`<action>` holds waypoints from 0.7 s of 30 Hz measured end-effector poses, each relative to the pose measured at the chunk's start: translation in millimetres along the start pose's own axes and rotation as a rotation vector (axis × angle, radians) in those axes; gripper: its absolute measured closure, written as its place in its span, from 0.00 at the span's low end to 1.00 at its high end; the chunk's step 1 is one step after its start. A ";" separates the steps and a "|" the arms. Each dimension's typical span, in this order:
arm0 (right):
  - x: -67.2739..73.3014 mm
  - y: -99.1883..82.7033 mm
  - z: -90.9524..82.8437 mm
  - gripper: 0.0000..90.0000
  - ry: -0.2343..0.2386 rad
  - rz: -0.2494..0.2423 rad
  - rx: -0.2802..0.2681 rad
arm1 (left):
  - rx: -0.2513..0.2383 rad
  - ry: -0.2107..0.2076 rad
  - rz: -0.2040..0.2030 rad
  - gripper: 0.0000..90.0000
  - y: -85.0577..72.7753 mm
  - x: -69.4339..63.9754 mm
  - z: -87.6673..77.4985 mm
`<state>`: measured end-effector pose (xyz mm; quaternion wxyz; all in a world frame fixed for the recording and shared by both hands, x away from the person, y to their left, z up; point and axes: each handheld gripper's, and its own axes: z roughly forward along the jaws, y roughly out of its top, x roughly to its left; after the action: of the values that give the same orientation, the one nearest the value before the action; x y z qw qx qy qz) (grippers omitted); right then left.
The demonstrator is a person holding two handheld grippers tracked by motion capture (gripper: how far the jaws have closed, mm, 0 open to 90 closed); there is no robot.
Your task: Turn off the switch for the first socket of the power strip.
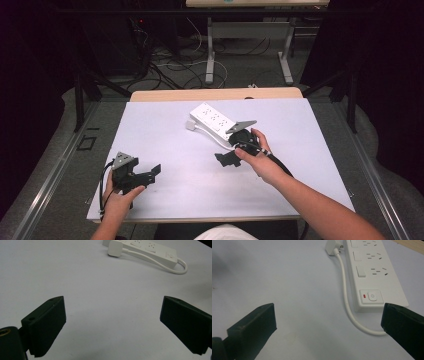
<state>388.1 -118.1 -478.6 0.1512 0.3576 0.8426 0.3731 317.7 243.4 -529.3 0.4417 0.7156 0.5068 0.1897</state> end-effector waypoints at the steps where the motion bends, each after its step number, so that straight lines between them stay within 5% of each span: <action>1: -0.1 -3.1 -1.5 0.00 0.004 0.015 -0.010 | 0.005 -0.003 0.000 0.07 -0.2 -0.1 -0.1; 9: -6.3 -25.9 -13.8 0.00 0.004 0.026 -0.071 | -0.004 0.003 -0.001 0.07 -1.1 -0.4 -2.7; 21: -24.1 -63.1 -40.5 0.00 -0.027 0.108 -0.142 | 0.000 0.010 0.010 0.07 -0.9 1.5 -4.8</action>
<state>352.9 -185.9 -498.0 0.1674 0.3957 0.7914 0.4348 314.4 246.9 -527.7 0.4382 0.7172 0.5055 0.1952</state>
